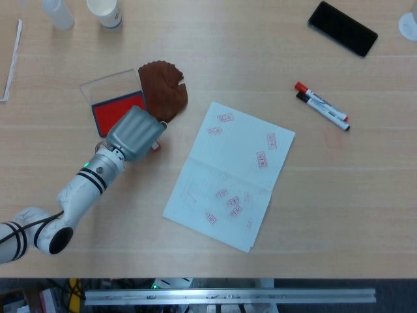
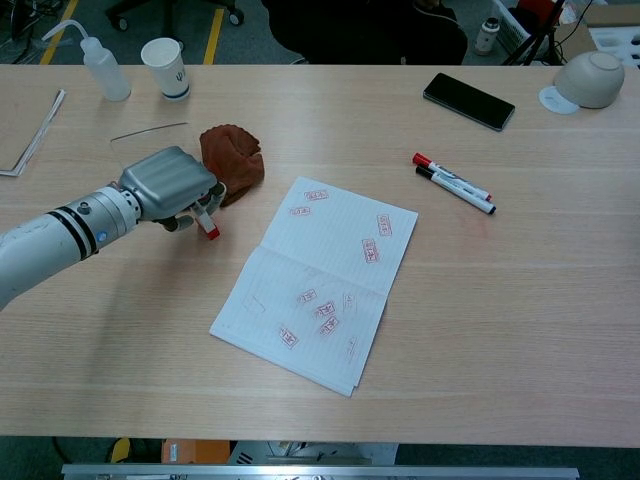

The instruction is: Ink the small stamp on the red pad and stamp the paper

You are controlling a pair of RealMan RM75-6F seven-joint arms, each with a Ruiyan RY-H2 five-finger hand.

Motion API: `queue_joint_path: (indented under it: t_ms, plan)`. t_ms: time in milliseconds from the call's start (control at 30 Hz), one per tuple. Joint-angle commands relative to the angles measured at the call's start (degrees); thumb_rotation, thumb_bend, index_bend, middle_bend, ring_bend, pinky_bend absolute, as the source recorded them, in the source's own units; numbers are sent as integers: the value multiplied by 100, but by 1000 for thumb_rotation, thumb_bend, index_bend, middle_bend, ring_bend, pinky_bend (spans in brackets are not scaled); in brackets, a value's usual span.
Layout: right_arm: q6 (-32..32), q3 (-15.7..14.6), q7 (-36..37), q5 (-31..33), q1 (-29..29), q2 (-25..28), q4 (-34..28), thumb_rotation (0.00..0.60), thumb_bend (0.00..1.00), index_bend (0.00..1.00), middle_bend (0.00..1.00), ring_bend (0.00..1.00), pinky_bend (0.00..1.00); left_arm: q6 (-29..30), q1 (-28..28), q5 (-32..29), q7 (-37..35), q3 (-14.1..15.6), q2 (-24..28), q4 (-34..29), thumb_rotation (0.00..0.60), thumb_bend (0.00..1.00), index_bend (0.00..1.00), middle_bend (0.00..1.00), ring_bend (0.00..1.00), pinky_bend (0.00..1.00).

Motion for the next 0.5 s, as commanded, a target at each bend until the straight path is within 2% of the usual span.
queue_joint_path:
  t_ms: [33, 500]
  plan:
    - [2, 1, 1, 0, -1, 0, 1, 600, 186, 246, 314, 193, 242, 10, -1, 20, -22, 7, -10, 18, 600, 296, 518, 1000, 1000, 1000]
    - [27, 12, 13, -5, -11, 8, -10, 600, 186, 246, 314, 193, 242, 82, 10, 116, -90, 35, 101, -47, 600, 310, 535, 1000, 1000, 1000]
